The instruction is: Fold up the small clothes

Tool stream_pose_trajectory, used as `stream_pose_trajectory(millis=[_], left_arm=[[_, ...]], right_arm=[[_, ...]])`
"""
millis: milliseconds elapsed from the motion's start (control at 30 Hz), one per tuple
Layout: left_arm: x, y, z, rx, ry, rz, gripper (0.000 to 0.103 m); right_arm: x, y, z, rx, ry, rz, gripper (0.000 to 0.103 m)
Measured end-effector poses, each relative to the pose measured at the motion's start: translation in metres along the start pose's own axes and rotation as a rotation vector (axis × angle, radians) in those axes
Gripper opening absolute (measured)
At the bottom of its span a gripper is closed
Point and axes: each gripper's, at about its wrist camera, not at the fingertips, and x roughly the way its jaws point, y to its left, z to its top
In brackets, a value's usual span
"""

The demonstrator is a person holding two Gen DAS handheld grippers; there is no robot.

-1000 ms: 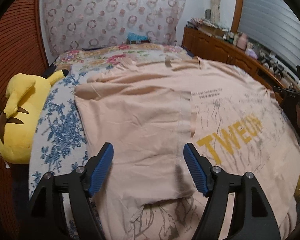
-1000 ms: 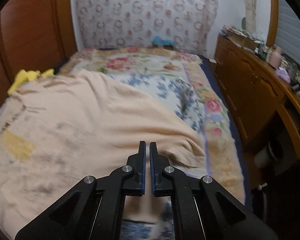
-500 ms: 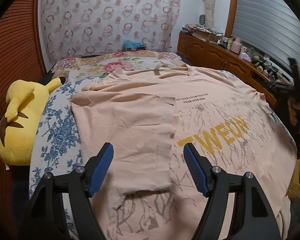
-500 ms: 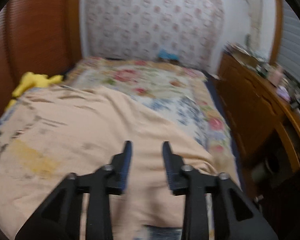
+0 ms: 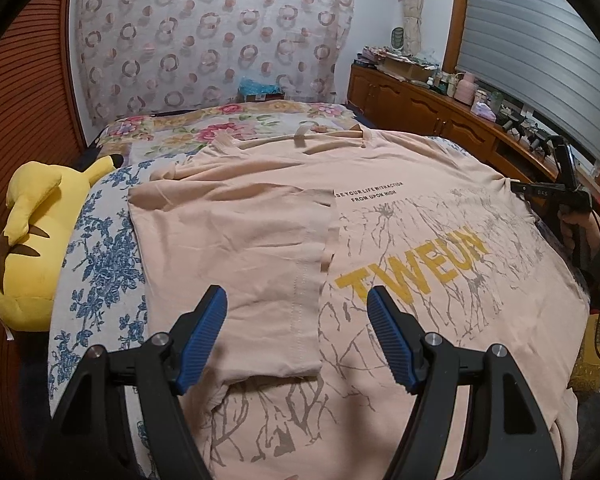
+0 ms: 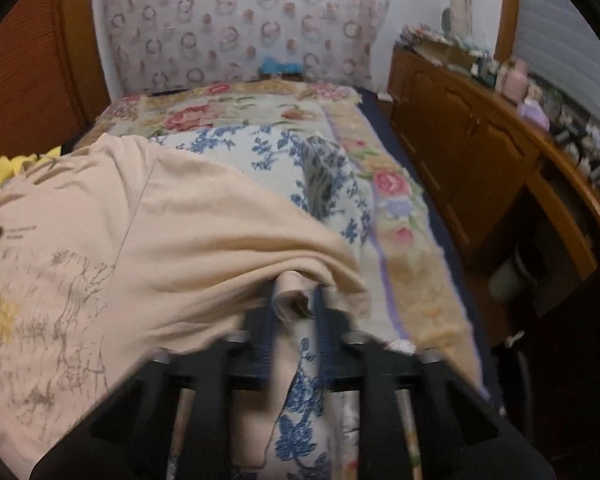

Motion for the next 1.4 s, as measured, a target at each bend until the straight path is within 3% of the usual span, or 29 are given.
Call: stream_pose_trajectory(millis=[233, 433, 500, 533, 567, 633, 767, 867, 1067, 1133, 1233, 1400], left_arm=[[-0.002, 0.001, -0.002, -0.008, -0.001, 0.000, 0.073], [-0.005, 0.004, -0.003, -0.017, -0.007, -0.003, 0.073], [-0.004, 0.004, -0.002, -0.020, -0.008, -0.003, 0.073], [-0.005, 0.004, -0.003, -0.021, -0.008, -0.004, 0.073], [-0.005, 0.004, -0.003, -0.023, -0.009, -0.005, 0.073], [-0.006, 0.004, -0.003, -0.022, -0.010, -0.005, 0.073], [-0.010, 0.003, -0.003, -0.026, -0.020, -0.013, 0.073], [-0.011, 0.002, -0.004, -0.030, -0.026, -0.020, 0.073], [-0.009, -0.002, -0.004, -0.028, -0.023, -0.033, 0.073], [-0.009, -0.003, -0.005, -0.025, -0.019, -0.033, 0.073], [-0.009, -0.003, -0.006, -0.021, -0.014, -0.028, 0.073], [-0.013, 0.001, -0.007, -0.027, -0.020, -0.023, 0.073]], right_arm=[[-0.035, 0.030, 0.012, -0.061, -0.106, 0.082, 0.001], [-0.076, 0.103, 0.025, -0.179, -0.176, 0.203, 0.002], [-0.085, 0.133, 0.023, -0.220, -0.182, 0.301, 0.003], [-0.087, 0.143, 0.022, -0.235, -0.177, 0.328, 0.012], [-0.087, 0.151, 0.021, -0.245, -0.173, 0.336, 0.028], [-0.085, 0.157, 0.019, -0.257, -0.171, 0.328, 0.045], [-0.071, 0.141, 0.020, -0.231, -0.156, 0.234, 0.046], [-0.055, 0.124, 0.019, -0.204, -0.105, 0.202, 0.046], [-0.029, 0.130, 0.003, -0.212, -0.001, 0.277, 0.045], [-0.019, 0.139, -0.002, -0.229, 0.031, 0.285, 0.038], [-0.009, 0.155, -0.006, -0.279, 0.057, 0.287, 0.006], [-0.022, 0.184, 0.015, -0.331, -0.005, 0.376, 0.003]])
